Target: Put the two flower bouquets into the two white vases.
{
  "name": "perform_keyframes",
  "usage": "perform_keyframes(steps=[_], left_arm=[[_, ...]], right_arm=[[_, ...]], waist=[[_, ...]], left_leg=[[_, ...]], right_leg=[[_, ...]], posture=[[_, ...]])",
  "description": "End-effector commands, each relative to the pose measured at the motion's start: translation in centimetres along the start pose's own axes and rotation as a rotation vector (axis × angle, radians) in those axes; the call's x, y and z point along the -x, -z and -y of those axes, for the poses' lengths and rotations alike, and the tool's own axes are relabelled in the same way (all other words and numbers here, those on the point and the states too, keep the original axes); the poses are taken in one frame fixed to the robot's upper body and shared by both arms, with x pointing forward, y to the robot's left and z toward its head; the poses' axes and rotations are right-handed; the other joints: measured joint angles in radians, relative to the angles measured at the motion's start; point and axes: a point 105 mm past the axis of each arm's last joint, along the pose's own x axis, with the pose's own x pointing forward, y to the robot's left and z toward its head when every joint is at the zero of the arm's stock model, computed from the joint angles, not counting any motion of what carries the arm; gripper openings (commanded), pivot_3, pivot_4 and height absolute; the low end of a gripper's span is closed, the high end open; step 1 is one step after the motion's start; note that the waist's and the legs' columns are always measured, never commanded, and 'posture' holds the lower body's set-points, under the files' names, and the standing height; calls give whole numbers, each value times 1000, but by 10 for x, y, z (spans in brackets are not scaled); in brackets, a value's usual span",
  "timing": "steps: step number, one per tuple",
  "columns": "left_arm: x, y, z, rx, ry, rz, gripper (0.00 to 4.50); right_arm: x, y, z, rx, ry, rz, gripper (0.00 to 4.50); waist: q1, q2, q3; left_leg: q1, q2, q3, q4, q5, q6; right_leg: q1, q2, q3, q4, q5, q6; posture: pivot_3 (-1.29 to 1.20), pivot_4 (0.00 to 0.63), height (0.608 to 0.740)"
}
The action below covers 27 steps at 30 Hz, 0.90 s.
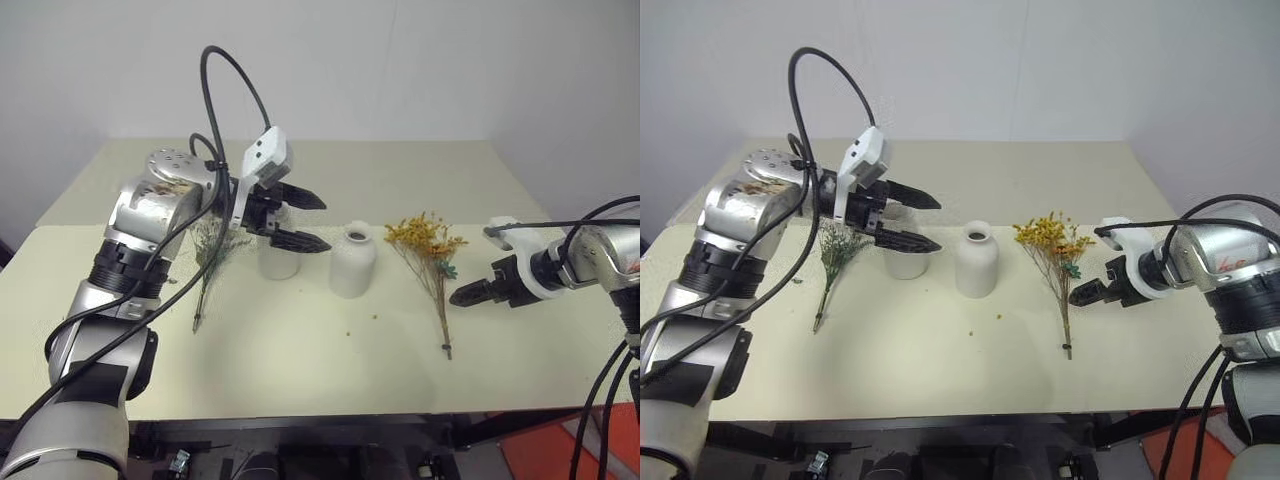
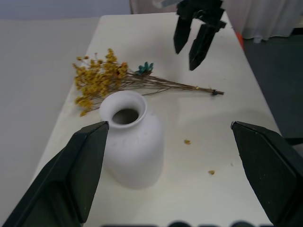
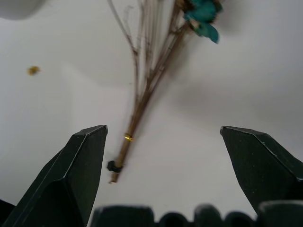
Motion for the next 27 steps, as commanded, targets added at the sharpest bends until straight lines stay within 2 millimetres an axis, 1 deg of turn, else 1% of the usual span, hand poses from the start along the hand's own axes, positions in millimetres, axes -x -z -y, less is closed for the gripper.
perform_keyframes(steps=[1, 7, 11, 14, 18, 21, 24, 27], left_arm=[[-4, -20, 2, -49, 38, 35, 4500], [-13, -25, 5, -77, 90, 57, 4500], [-18, -28, 5, -93, 97, 67, 4500], [-19, -28, 5, -96, 103, 69, 4500], [-22, -25, 5, -98, 104, 61, 4500], [-23, -26, 5, -107, 107, 59, 4500], [-23, -26, 7, -110, 108, 58, 4500], [-22, -25, 8, -111, 105, 57, 4500]], right_arm=[[-2, -10, 1, 15, -3, 3, 4481], [-21, -23, -8, 42, -32, -22, 4481], [-20, -26, -8, 48, -33, -23, 4481], [-20, -28, -8, 43, -44, -26, 4481], [-33, -26, -13, 71, -54, -65, 4481], [-43, -21, -18, 97, -60, -111, 4481], [-52, -18, -21, 114, -67, -143, 3912], [-56, -19, -21, 126, -64, -151, 2945]], waist=[[-4, 0, 0], [-16, 0, 0], [-15, 1, 0], [-15, 1, 0], [-18, 1, 0], [-18, 1, 0], [-17, 1, 1], [-17, 1, 1]], left_leg=[[0, 0, 0, 0, 0, 0], [-1, 0, 0, 0, 0, 0], [-1, 0, 0, 0, 0, 0], [-1, 0, 0, 0, 0, 0], [-1, 0, 0, 0, 0, 0], [0, 0, 0, 0, 0, 0], [-1, 0, 0, 0, 0, 0], [-1, 0, 0, 0, 0, 0]], right_leg=[[0, 0, 0, 0, 0, 0], [-1, 0, 0, 1, 0, 0], [-1, 0, 0, 1, 1, 0], [-1, 0, 0, 1, 1, -1], [-1, 0, 0, 2, 1, -1], [-2, 0, 0, 3, 0, 0], [-2, 0, 0, 3, 1, -1], [-2, 0, 0, 2, 1, -2]], posture=[[0, 150, 740], [0, 150, 740], [0, 150, 740], [0, 150, 740], [0, 150, 740], [0, 150, 740], [0, 150, 740], [0, 150, 740]])
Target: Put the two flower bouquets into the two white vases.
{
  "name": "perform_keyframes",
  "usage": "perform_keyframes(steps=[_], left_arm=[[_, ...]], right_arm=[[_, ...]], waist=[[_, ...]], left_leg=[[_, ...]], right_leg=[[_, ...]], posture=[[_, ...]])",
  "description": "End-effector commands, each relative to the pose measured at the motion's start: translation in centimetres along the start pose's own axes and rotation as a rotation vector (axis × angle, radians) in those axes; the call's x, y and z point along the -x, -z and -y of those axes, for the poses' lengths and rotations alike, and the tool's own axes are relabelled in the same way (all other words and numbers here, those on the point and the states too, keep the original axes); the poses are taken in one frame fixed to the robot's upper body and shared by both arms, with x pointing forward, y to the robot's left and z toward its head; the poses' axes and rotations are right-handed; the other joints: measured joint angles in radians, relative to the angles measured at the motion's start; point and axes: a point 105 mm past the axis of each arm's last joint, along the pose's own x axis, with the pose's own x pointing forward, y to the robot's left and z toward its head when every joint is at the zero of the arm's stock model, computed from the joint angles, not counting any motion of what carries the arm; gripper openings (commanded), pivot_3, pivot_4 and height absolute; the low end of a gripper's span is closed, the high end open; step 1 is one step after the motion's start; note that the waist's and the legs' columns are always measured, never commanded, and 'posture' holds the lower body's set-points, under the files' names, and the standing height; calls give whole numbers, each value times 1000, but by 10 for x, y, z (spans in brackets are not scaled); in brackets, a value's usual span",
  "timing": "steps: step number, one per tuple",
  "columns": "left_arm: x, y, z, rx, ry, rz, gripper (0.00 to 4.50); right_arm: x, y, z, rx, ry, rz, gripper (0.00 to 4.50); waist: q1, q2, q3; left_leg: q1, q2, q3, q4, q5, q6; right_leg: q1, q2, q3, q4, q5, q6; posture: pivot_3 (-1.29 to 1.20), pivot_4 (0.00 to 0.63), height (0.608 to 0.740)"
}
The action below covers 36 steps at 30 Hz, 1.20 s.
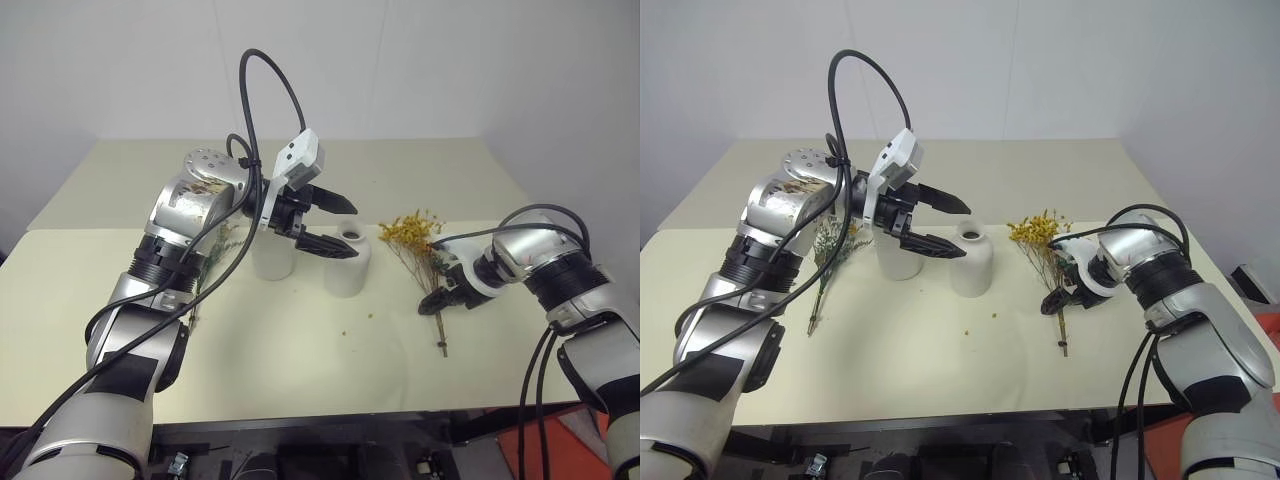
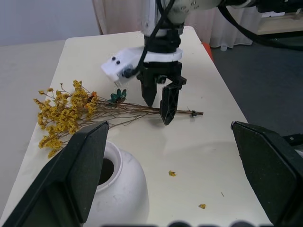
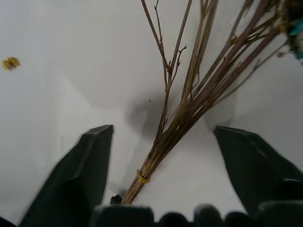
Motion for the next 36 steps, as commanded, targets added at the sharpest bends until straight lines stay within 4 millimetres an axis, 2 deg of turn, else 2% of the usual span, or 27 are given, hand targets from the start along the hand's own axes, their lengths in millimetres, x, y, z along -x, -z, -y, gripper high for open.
perform_keyframes(steps=[1, 2, 5, 9, 12, 15, 20, 21, 24, 26, 29, 33, 36], left_arm=[[3, -13, 3, -60, -4, 4, 4500], [4, -13, 3, -61, -7, 3, 4500], [6, -13, 3, -64, -19, 3, 4500], [7, -13, 2, -68, -29, 3, 4500], [8, -14, 0, -73, -45, 6, 4500], [12, -13, -3, -73, -61, 6, 4500], [21, -11, -9, -86, -109, 26, 4500], [23, -13, -10, -94, -116, 43, 4500], [30, -13, -12, -93, -116, 52, 4500], [33, -12, -12, -94, -113, 50, 4500], [40, -12, -13, -89, -116, 53, 4500], [48, -9, -14, -87, -129, 34, 4500], [50, -7, -12, -87, -128, 17, 4500]], right_arm=[[0, -6, -1, 23, -4, 9, 2610], [0, -6, -1, 25, -1, 7, 2120], [2, -6, 3, 18, 14, 8, 1150], [10, -9, 9, -25, 33, 40, 36], [27, -16, 18, -109, 54, 107, 36], [55, -33, 26, -179, 67, 265, 36], [115, -69, 32, -199, 96, 686, 36], [129, -81, 30, -159, 122, 833, 36], [165, -99, 11, -38, 150, 1196, 36], [173, -105, -6, -1, 108, 1319, 36], [183, -111, -42, 102, -25, 1487, 36], [183, -120, -80, 175, -200, 1577, 36], [170, -123, -100, 244, -264, 1566, 36]], waist=[[-1, 0, 0], [-1, 0, 0], [-2, 0, 0], [-1, 0, 0], [0, 0, 0], [-1, 2, 1], [0, 3, 2], [0, 3, 2], [-1, 3, 2], [-2, 3, 2], [-2, 4, 2], [-1, 4, 2], [3, 4, 2]], left_leg=[[0, 0, 0, 0, 0, 0], [0, 0, 0, 0, 0, 0], [1, 0, 0, 0, 0, 0], [1, 0, 0, 0, 0, 0], [1, 0, 0, 0, 0, 0], [0, 0, 0, 0, 0, 0], [0, 0, 0, 0, 0, 0], [-1, 0, 0, 0, 0, 0], [0, 0, 0, 0, 0, 0], [0, 0, -1, -1, 0, 0], [0, 0, -1, -1, 0, 0], [0, 0, -1, -1, 0, 0], [0, 0, -1, -1, 0, 0]], right_leg=[[0, 0, 0, 0, 0, 0], [0, 0, 0, 0, 0, 0], [0, 0, 0, 1, 0, 0], [0, 0, 0, 1, 0, 0], [0, 0, 0, 1, 0, 0], [0, 0, 0, 1, 2, -4], [-1, 0, 0, 0, 3, -4], [-1, 0, 0, 0, 3, -4], [0, 0, 0, 1, 2, -3], [0, 0, 0, 1, 1, -1], [-1, 0, 0, 2, 3, -4], [-1, 0, 0, 1, 3, -4], [0, 0, 0, 1, 3, -4]], posture=[[0, 150, 740], [0, 150, 740], [0, 150, 740], [0, 150, 740], [0, 150, 740], [0, 150, 740], [0, 150, 740], [0, 150, 740], [0, 150, 740], [0, 150, 740], [0, 150, 740], [0, 150, 740], [0, 150, 740]])
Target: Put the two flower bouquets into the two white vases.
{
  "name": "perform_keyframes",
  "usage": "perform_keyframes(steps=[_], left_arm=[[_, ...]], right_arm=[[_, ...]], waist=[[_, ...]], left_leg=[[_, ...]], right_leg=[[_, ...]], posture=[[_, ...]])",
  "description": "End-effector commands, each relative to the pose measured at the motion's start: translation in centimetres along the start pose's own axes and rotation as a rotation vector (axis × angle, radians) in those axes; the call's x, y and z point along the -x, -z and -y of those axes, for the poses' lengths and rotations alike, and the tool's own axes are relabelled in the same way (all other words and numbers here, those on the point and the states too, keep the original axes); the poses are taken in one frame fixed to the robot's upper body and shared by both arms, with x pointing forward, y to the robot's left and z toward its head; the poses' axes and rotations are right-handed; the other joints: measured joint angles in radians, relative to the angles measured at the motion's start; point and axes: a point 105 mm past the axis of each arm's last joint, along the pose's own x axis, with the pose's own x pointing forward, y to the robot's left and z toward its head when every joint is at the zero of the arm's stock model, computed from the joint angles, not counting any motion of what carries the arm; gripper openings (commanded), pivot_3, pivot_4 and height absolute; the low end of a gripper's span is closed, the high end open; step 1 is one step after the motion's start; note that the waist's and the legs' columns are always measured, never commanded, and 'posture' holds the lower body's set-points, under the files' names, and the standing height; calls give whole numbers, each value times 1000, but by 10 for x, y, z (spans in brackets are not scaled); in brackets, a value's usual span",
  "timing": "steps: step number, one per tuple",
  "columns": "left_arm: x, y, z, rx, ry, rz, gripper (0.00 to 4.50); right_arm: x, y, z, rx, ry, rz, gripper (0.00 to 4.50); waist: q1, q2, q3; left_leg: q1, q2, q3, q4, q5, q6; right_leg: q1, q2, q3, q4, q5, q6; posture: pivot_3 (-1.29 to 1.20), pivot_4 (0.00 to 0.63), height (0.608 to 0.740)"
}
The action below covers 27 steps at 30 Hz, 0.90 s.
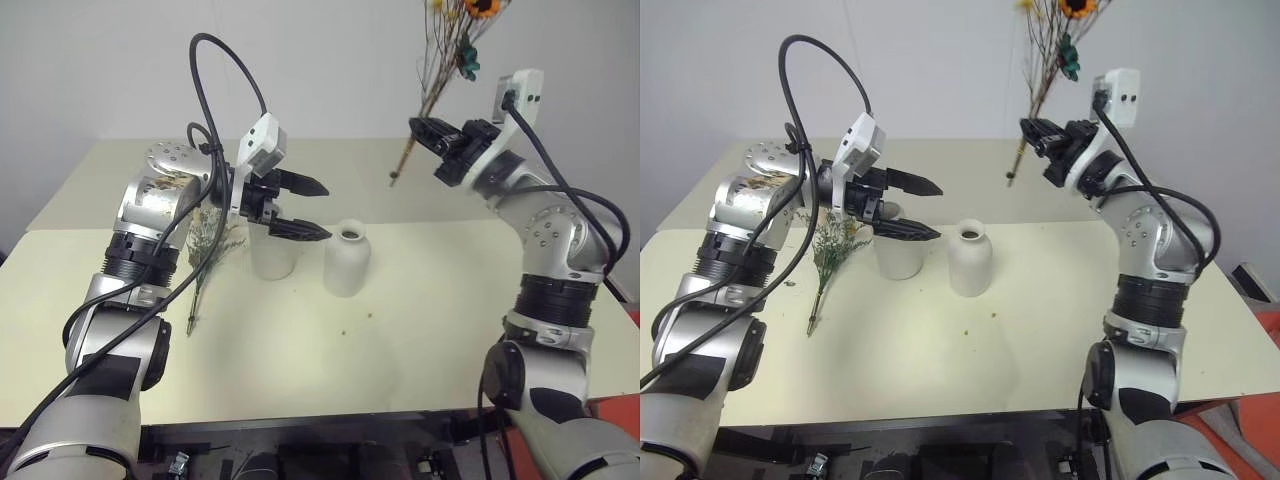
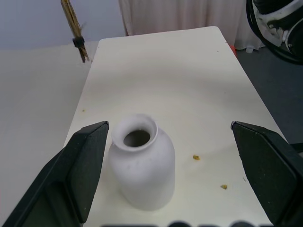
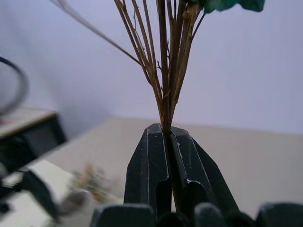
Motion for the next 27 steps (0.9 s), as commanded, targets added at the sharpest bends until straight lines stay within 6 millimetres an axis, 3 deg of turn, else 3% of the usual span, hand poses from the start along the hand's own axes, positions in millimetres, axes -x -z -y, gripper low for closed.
perform_keyframes(steps=[1, 8, 23, 27], left_arm=[[9, -13, 0, -59, -15, 3, 4500], [8, -10, -1, -52, -22, -5, 4500], [9, -12, -2, -56, -33, -5, 4500], [10, -11, -3, -54, -41, -6, 4500]], right_arm=[[-4, 0, -23, 45, -101, 42, 36], [-4, 40, -30, 77, -138, -67, 36], [11, 74, -36, 70, -146, -164, 36], [16, 90, -40, 85, -141, -213, 1133]], waist=[[3, 0, 0], [1, 0, 0], [0, 0, 0], [-2, 0, 0]], left_leg=[[0, 0, 0, 0, 0, 0], [0, 0, 0, 0, 0, 0], [0, 0, 0, 0, 0, 0], [0, 1, 0, 0, 0, 0]], right_leg=[[1, 0, 0, 0, 0, 0], [0, 0, -1, 0, 0, 0], [0, 1, 0, 0, 0, 0], [0, 1, 0, 0, 0, 0]], posture=[[0, 150, 740], [0, 150, 740], [0, 150, 740], [0, 150, 740]])
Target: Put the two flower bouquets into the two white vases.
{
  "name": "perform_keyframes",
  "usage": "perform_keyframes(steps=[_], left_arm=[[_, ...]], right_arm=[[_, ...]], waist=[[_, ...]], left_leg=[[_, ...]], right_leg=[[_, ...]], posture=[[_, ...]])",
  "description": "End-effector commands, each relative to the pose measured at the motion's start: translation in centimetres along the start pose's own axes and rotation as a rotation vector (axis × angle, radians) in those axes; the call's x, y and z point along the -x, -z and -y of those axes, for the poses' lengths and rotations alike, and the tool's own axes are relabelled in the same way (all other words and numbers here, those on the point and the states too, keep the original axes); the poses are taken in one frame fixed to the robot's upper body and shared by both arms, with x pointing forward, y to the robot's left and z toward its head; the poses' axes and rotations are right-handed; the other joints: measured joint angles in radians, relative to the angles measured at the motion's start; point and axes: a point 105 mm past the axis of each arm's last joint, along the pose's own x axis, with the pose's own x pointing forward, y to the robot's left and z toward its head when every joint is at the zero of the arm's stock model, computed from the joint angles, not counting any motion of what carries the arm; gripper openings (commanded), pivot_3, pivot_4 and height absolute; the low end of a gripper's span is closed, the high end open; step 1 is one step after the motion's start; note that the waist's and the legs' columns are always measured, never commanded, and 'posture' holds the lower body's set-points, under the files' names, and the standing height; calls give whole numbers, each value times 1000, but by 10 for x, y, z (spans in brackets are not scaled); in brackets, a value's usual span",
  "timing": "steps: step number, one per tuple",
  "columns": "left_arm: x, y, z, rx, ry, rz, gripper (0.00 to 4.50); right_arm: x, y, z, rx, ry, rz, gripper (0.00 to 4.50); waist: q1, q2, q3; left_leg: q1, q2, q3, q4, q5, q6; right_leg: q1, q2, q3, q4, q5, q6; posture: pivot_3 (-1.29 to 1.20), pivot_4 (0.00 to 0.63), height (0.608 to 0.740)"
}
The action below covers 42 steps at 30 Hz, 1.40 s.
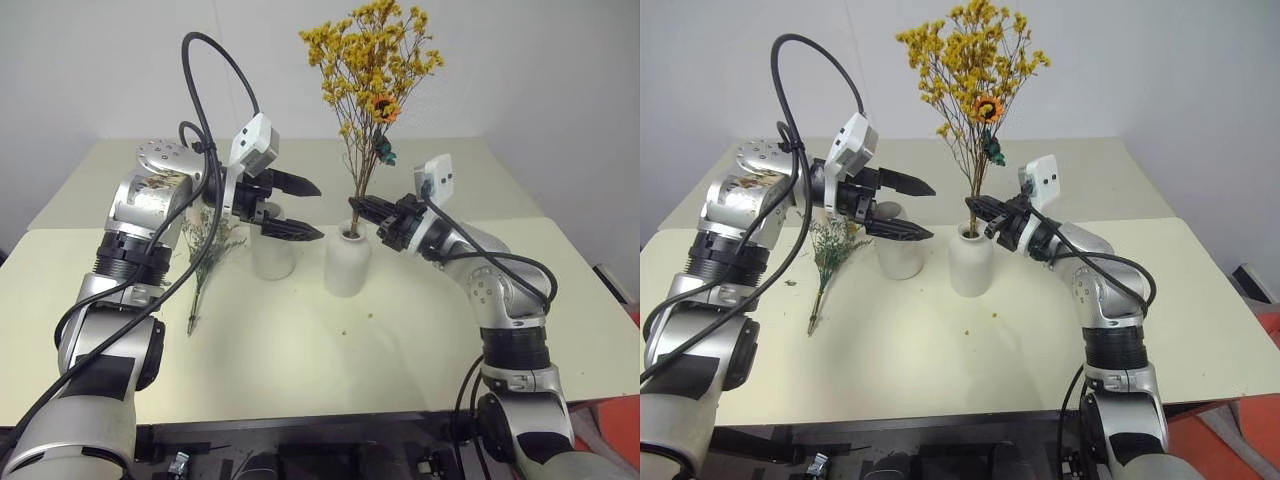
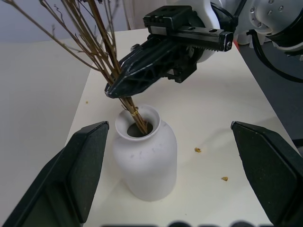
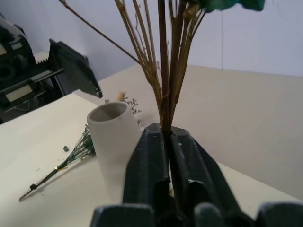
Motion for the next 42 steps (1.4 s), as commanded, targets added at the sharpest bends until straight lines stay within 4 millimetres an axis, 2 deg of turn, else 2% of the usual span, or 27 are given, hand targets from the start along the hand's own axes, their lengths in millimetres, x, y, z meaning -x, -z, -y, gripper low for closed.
perform_keyframes(steps=[1, 10, 16, 21, 24, 27, 30, 36, 42], left_arm=[[7, -13, -2, -52, -27, 14, 4500], [11, -13, -3, -51, -54, 19, 4500], [21, -9, -2, -38, -115, 11, 4500], [45, -1, 4, 7, -213, -10, 4500], [64, 2, 7, 53, -302, -36, 4500], [77, 7, 14, 116, -371, -73, 4500], [88, 20, 22, 212, -461, -147, 4500], [113, 43, 35, 424, -643, -272, 4500], [126, 82, 34, 656, -837, -405, 4500]], right_arm=[[2, -4, -7, 38, -4, 10, 1450], [18, -5, -3, 97, 36, -22, 4464], [55, -13, -7, 175, 20, -117, 4464], [87, -14, -20, 236, -63, -270, 4464], [98, -25, -32, 226, -160, -283, 4464], [98, -37, -40, 202, -251, -267, 4464], [92, -40, -48, 154, -331, -292, 4464], [80, -30, -59, 103, -433, -352, 4464], [55, -15, -59, 46, -428, -377, 4464]], waist=[[0, 0, 0], [1, 0, 0], [3, 0, 0], [0, 0, 0], [-2, 0, 0], [-2, 0, 0], [0, 0, 0], [4, -1, 0], [4, -1, 0]], left_leg=[[0, 0, 0, 0, 0, 0], [0, 0, 0, 0, 0, 0], [0, 0, 0, 0, 0, 0], [1, 0, 0, 0, 0, 0], [2, 1, 0, 0, 0, 0], [3, 1, 0, 0, 0, 0], [4, 1, 0, 0, 0, 0], [3, 1, 0, 0, 0, 0], [3, 1, 0, 0, 0, 0]], right_leg=[[0, 0, 0, 0, 0, 0], [0, 0, 0, 0, -1, 1], [0, 0, 0, 0, -3, 4], [0, 0, 1, 0, -4, 6], [1, 1, 1, 0, -4, 6], [3, 0, 1, -1, -4, 7], [3, 0, 1, -1, -4, 7], [3, 0, 0, -2, -5, 7], [3, 0, 0, -1, -5, 7]], posture=[[0, 150, 740], [0, 150, 740], [0, 150, 740], [0, 150, 740], [0, 150, 740], [0, 150, 740], [0, 150, 740], [0, 150, 740], [0, 150, 740]])
